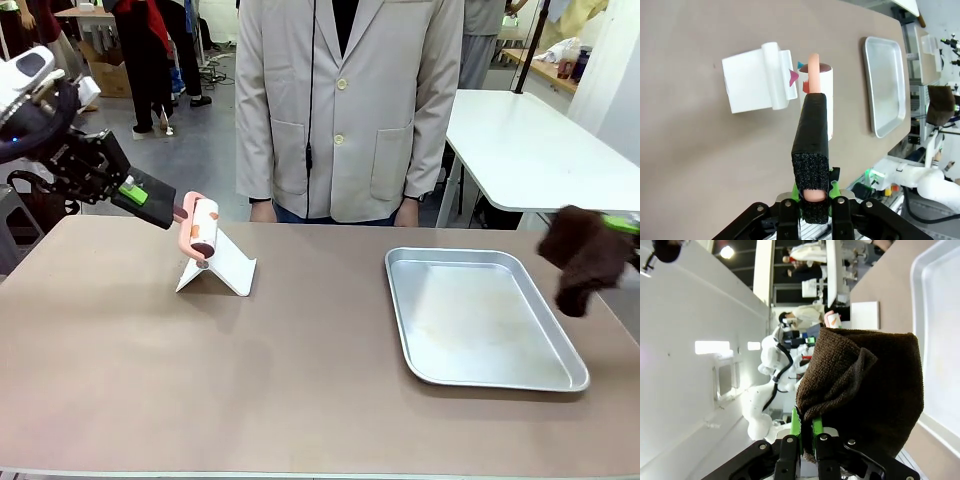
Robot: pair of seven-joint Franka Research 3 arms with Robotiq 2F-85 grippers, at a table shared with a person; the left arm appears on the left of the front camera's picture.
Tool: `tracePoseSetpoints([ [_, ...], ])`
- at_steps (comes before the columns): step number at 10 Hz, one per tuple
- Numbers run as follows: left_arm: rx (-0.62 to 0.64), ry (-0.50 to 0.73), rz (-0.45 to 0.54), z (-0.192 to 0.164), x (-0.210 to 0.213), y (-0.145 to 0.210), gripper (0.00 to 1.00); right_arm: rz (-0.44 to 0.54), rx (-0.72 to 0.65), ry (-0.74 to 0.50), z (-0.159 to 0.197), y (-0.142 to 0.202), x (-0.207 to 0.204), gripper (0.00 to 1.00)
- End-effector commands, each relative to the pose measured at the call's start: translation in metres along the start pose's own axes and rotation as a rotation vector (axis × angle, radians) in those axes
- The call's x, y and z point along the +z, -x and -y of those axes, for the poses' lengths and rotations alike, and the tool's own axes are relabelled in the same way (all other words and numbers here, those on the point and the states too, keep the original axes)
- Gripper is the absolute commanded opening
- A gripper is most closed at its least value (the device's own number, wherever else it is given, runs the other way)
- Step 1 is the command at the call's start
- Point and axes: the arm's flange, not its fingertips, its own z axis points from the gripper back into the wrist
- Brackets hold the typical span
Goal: Clean the surface of the table.
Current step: Return the Lint Roller and towel to their original positions.
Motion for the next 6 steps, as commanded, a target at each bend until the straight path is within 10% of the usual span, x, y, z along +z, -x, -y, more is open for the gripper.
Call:
tracePoseSetpoints([
  [1, -0.047, -0.052, -0.066, 0.014, 0.006, -0.035, 0.22, 0.001, 0.03, 0.023, 0.002, -0.021, -0.084, 0.1],
  [6, -0.045, -0.174, -0.128, 0.05, -0.029, -0.063, 0.22, -0.068, 0.078, 0.121, 0.045, -0.039, -0.249, 0.1],
])
